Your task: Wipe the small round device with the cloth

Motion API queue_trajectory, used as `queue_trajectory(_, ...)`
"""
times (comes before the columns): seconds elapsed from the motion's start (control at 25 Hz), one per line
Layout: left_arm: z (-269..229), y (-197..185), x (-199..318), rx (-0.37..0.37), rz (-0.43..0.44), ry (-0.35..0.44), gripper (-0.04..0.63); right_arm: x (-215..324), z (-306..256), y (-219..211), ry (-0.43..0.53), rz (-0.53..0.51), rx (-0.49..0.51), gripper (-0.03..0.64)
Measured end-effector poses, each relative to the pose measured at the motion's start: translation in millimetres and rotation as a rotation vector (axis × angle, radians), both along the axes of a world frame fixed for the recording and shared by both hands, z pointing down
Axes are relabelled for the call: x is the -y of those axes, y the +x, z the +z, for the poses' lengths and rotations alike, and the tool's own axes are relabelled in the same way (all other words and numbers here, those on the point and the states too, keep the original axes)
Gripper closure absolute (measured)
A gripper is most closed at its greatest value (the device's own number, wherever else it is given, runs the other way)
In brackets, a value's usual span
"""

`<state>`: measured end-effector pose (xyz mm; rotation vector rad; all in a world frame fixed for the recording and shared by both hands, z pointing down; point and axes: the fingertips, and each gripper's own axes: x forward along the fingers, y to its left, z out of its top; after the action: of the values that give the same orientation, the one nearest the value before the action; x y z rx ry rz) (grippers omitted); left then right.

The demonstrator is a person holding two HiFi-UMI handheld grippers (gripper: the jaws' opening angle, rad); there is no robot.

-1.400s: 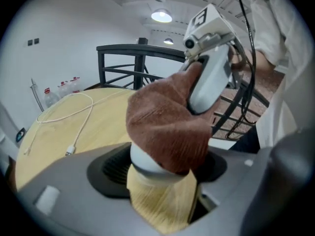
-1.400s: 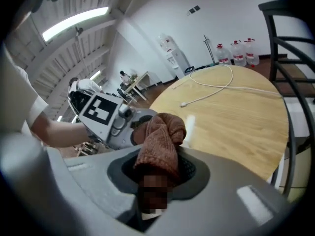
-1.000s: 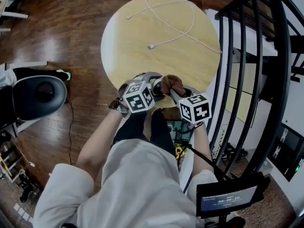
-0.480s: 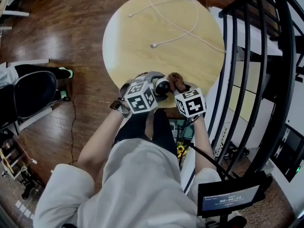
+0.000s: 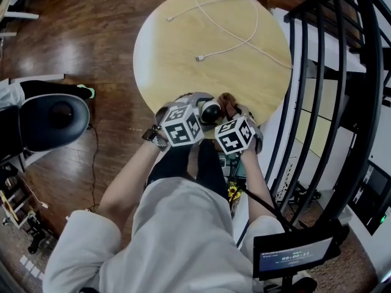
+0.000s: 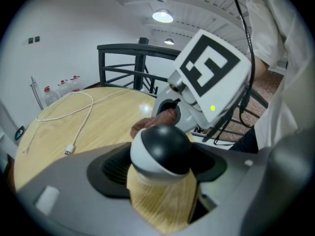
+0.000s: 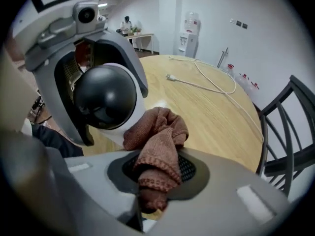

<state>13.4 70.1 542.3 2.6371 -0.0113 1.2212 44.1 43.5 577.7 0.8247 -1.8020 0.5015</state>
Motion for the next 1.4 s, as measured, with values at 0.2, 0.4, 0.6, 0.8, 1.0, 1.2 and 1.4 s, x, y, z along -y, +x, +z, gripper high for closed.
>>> queue_trajectory(0.2, -1.8, -0.5, -0.3, -0.005, -0.001, -0.005, 0.230, 1.7, 2.3, -0.9, 0.045, -0.037, -0.061, 0.531)
queue_trajectory(0.4, 3.7, -7.0, -7.1, -0.026, -0.179, -0.012, 0.181, 3.7, -0.1, 7.3, 0.078, -0.005, -0.085, 0.531)
queue_trajectory(0.6, 0.0, -11.1, -6.3, -0.068, -0.545, -0.145, 0.181, 7.7, -26.2, 33.3, 0.113, 0.165, -0.004, 0.531)
queue_trajectory(0.8, -0.4, -5.4, 5.1, -0.119, -0.804, -0.204, 0.124, 8.7, -52.6, 56.2, 0.123, 0.371, 0.182, 0.531)
queue_trajectory(1.0, 0.3, -3.8, 22.3, -0.081, -0.902, -0.165, 0.139, 10.3, -77.2, 59.3, 0.136, 0.414, 0.281, 0.531)
queue_trajectory(1.2, -0.8, -7.1, 27.0, -0.070, -0.865, -0.149, 0.230, 13.2, -92.5, 46.4, 0.151, 0.370, 0.337, 0.531)
queue_trajectory(1.4, -1.8, -8.1, 26.6, -0.071, -0.770, -0.126, 0.223, 12.7, -96.4, 36.5, 0.132, 0.356, 0.383, 0.531)
